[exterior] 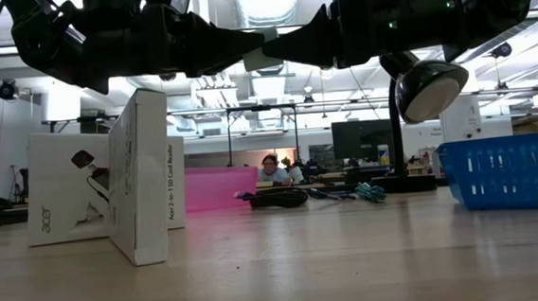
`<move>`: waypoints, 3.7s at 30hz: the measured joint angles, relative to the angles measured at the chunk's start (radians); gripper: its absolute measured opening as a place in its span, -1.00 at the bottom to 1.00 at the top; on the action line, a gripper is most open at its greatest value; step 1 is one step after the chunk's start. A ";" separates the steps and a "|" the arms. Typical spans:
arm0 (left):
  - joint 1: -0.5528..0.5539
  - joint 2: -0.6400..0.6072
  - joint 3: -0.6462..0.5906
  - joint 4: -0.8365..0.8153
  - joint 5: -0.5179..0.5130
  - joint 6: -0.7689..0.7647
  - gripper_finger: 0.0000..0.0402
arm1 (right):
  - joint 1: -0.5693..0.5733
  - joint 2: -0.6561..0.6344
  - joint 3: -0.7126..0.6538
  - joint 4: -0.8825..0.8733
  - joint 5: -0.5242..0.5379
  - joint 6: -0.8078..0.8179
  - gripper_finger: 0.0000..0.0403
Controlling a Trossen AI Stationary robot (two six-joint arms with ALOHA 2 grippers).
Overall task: Pick and place items into bin
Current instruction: Put the blue charger adapter into the green bin
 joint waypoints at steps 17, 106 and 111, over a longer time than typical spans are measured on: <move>0.000 -0.001 0.000 -0.005 -0.014 -0.002 -0.50 | 0.000 -0.001 0.002 -0.056 0.113 -0.033 0.05; -0.010 -0.444 0.464 -2.025 -0.153 -1.438 -0.50 | 0.156 -0.254 -0.014 -0.618 0.151 0.346 0.05; -0.010 -0.407 0.475 -2.071 -0.120 -1.475 -0.50 | 0.155 -0.254 -0.014 -0.623 0.151 0.342 0.05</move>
